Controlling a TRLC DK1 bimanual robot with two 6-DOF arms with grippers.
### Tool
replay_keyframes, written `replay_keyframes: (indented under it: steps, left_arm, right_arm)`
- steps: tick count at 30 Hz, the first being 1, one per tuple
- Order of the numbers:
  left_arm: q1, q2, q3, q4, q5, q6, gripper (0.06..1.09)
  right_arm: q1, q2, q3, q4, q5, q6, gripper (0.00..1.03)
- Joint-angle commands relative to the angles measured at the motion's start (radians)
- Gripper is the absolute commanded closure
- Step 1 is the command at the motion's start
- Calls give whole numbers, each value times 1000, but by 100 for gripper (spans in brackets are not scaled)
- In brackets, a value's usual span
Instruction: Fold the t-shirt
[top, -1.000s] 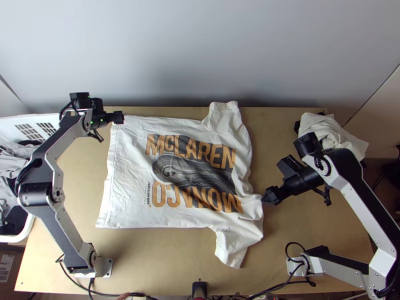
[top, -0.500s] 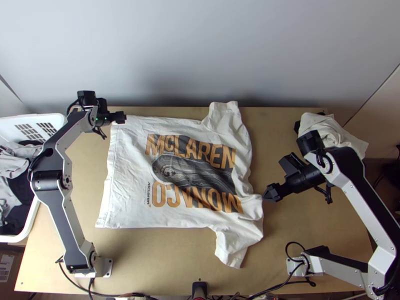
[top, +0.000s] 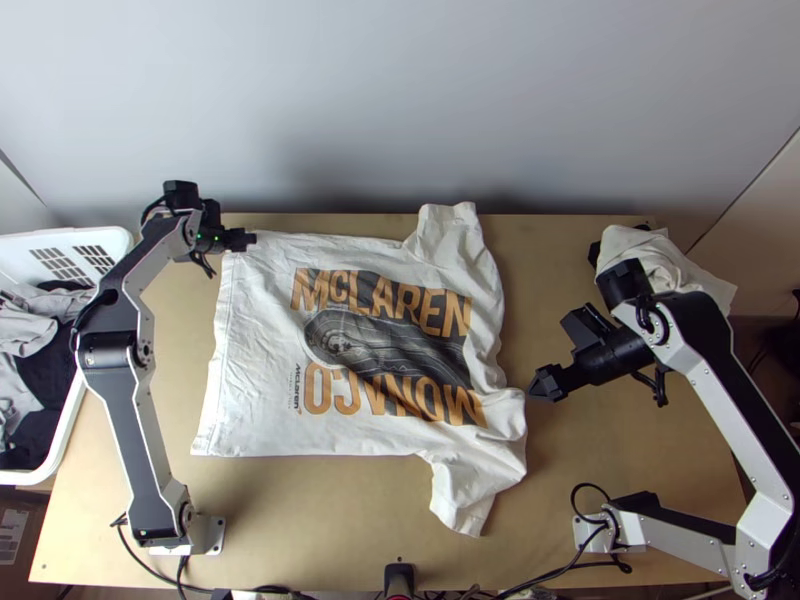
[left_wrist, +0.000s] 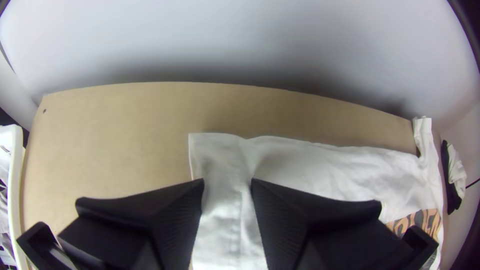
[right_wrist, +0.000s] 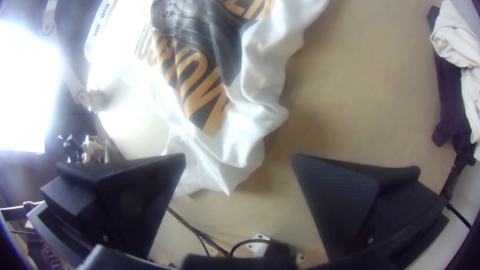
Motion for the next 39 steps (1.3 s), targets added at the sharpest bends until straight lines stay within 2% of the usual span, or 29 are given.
replay_keyframes:
  steps: [1, 5, 10, 13, 18, 27, 30, 39]
  left_arm:
    - [3, 14, 15, 9, 14, 12, 89]
    - [5, 5, 15, 37, 19, 11, 105]
    - [5, -26, 3, 35, 25, -2, 105]
    - [5, -48, -6, 34, 25, -3, 105]
    - [6, -95, -36, 14, 25, 5, 105]
    - [0, -201, -131, 14, 26, 15, 105]
    - [-8, -232, -151, 14, 26, 15, 105]
    - [-40, -322, -227, 14, 28, 14, 105]
  right_arm:
    - [-7, 0, 5, -13, 0, 1, 4]
    - [-12, 8, 23, -12, 0, -4, 4]
    - [-16, 122, 140, 31, 3, -38, 4]
    - [-55, 269, 270, 72, 3, -64, 4]
    - [-104, 557, 549, 161, 2, -61, 4]
    - [-101, 1036, 1149, 186, 2, -31, 4]
    - [-88, 1087, 1161, 318, 29, -4, 4]
    - [-47, 1168, 1129, 477, 82, 1, 4]
